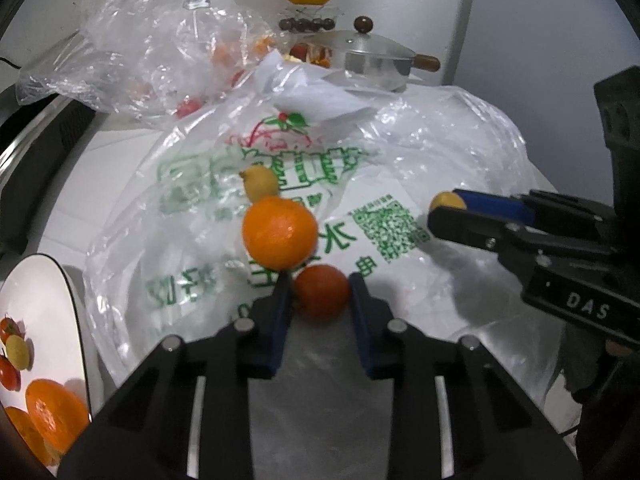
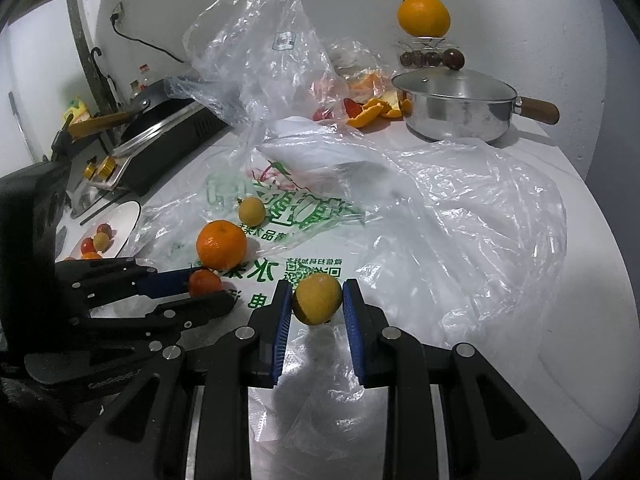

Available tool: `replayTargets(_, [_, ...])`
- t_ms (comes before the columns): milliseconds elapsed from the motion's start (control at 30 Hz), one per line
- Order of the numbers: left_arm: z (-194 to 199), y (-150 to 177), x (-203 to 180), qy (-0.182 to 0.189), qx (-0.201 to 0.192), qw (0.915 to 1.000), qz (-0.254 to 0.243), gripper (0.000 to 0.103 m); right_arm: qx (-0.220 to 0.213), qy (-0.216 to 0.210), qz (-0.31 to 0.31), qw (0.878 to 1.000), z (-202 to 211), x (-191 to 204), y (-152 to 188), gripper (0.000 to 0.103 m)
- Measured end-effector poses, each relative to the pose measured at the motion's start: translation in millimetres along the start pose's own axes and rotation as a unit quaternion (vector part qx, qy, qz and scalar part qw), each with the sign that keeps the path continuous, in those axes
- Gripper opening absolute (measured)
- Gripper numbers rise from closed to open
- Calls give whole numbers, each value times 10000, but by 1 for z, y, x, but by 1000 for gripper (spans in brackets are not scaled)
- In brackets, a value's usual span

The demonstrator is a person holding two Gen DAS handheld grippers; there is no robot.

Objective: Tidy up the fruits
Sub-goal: 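Grasp a red cherry tomato with the left tool while the right tool holds its fruit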

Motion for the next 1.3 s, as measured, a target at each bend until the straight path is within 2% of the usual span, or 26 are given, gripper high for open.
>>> replayTargets(333, [20,3,5,124,-173,9998,37,29,-10,64,144,9999,5,18,-5,28])
replayTargets(833, [72,6,38,167,-715,9970,232,29,23,77,531,9986,5,68,-13,28])
replayTargets(1300, [89,20,76,55,-859,9948,549,29,171,21,783,9968,-8,109,-14,28])
Point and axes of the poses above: each gripper's, at about its wrist camera, not at the fingertips, and z roughly against the way its jaws point, x to its left, y to its underside, the point moved 7 cm from there along -z, roughly the way its jaws point, and after that the axes turned 15 degrees about -y, right-handed, at the moved point
